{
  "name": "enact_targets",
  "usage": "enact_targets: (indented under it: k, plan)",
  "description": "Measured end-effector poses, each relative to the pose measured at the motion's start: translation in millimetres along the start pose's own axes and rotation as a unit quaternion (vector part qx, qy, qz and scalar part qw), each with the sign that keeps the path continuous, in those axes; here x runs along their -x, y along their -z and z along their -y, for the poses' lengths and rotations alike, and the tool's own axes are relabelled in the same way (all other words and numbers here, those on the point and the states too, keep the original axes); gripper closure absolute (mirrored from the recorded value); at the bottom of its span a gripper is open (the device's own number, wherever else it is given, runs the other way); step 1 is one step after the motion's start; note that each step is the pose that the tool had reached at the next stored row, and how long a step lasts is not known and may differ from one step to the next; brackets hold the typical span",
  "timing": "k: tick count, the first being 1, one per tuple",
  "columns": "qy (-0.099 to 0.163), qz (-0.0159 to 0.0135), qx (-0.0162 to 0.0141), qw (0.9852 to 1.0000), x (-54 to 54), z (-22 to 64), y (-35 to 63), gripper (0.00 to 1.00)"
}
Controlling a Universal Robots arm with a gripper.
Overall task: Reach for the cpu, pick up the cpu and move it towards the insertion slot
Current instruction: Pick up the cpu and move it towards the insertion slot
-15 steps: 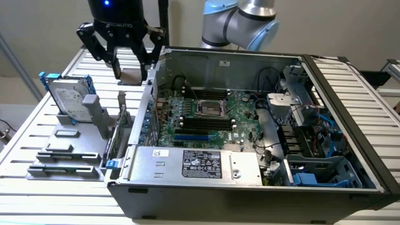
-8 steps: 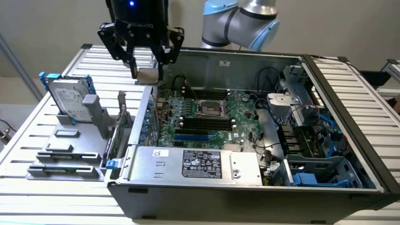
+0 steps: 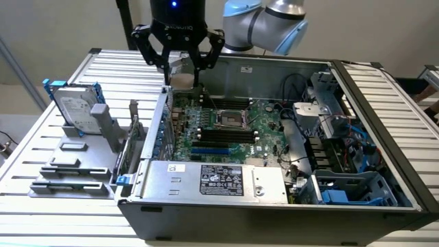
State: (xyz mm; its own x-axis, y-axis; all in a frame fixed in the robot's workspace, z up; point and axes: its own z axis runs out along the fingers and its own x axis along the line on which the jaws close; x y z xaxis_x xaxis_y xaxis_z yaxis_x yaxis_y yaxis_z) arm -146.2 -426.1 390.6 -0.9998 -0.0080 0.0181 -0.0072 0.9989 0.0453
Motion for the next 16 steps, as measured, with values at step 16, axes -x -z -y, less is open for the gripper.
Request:
enact_targets:
  k: [16]
  plan:
    - [0.0,0.0,0.0003,1.0,43.5,-31.5,-4.7,0.45]
